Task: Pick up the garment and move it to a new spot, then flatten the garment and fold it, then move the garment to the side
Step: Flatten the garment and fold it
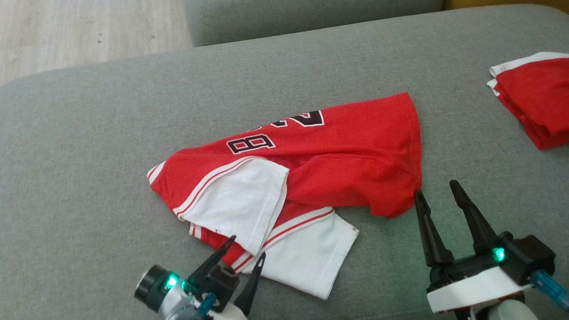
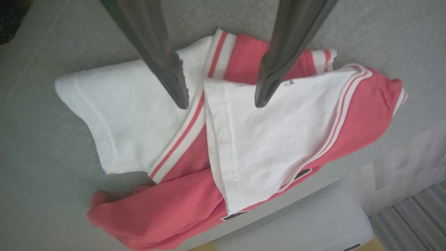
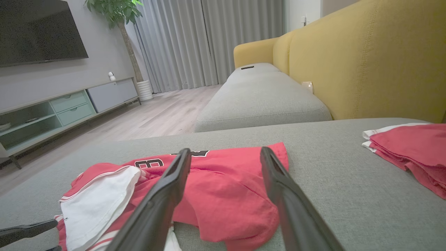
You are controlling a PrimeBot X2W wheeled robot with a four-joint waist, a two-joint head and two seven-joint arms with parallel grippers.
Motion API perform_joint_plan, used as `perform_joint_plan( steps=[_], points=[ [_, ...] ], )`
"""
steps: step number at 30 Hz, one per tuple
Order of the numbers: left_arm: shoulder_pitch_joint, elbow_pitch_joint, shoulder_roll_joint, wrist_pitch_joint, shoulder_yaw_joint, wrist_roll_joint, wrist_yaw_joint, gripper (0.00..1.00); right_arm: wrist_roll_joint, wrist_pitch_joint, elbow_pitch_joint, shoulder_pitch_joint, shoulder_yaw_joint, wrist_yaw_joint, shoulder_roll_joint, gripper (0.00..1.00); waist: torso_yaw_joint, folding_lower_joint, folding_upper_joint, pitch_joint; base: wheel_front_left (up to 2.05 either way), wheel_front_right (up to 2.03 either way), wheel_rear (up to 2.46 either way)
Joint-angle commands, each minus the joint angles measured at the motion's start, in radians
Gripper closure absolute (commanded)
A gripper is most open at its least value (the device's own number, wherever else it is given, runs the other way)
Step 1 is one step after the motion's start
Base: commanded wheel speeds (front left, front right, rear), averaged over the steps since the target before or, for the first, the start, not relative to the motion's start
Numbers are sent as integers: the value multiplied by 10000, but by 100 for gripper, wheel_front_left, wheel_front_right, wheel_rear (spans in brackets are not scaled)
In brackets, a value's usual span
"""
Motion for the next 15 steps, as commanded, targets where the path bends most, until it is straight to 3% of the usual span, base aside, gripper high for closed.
perform_joint_plan(
  steps=[1, 14, 15],
  points=[
    [-693, 83, 30, -62, 196, 220, 60, 0, 32, -93, -262, -314, 242, 65, -112, 0, -45, 0, 0, 48, 0, 0, 0],
    [-1266, 1609, -144, -62, 178, 138, 81, 0, 90, -93, -273, -432, 188, 65, -149, 0, -263, 0, 0, 192, 0, 0, 0],
    [-1274, 1589, -134, -62, 196, 117, 84, 19, 91, -93, -277, -428, 176, 65, -147, 0, -257, 0, 0, 191, 0, 0, 0]
  ],
)
